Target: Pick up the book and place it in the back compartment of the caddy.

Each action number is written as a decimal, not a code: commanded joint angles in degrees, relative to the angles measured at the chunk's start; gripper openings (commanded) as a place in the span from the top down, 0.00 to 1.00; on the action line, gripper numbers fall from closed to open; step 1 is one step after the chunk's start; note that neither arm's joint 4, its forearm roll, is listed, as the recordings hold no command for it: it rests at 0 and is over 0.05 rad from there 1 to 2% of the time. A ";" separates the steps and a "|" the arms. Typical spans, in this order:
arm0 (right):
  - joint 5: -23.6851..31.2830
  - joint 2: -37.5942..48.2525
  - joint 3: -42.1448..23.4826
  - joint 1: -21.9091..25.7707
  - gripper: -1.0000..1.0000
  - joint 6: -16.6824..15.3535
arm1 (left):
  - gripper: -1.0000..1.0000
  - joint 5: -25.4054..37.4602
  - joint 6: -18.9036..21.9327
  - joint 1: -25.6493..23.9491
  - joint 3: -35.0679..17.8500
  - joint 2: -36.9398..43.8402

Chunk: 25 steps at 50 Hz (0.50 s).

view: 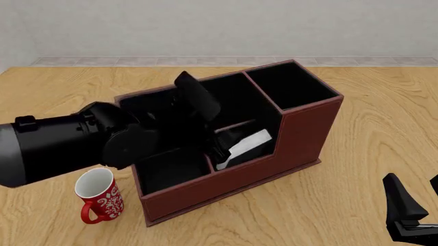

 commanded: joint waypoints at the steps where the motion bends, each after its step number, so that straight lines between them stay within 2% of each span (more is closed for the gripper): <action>1: 0.01 -0.02 0.00 0.01 0.00 -0.01 | 0.00 1.30 -0.08 -0.94 1.88 -4.32; 14: 0.01 -0.01 0.00 0.01 0.00 -0.02 | 0.00 1.04 -0.74 1.25 5.64 -11.63; 19: -0.01 0.01 0.00 0.00 0.00 0.00 | 0.00 1.19 -1.89 2.50 6.54 -15.01; 20: 0.00 0.00 0.00 0.00 0.00 0.00 | 0.00 1.51 -3.14 2.74 6.62 -15.89; 23: -0.01 0.02 0.00 0.00 0.00 0.01 | 0.00 1.10 -1.98 3.14 7.55 -16.92; 25: 0.01 -0.01 0.00 0.00 0.00 0.00 | 0.00 1.34 -2.81 3.98 7.77 -18.26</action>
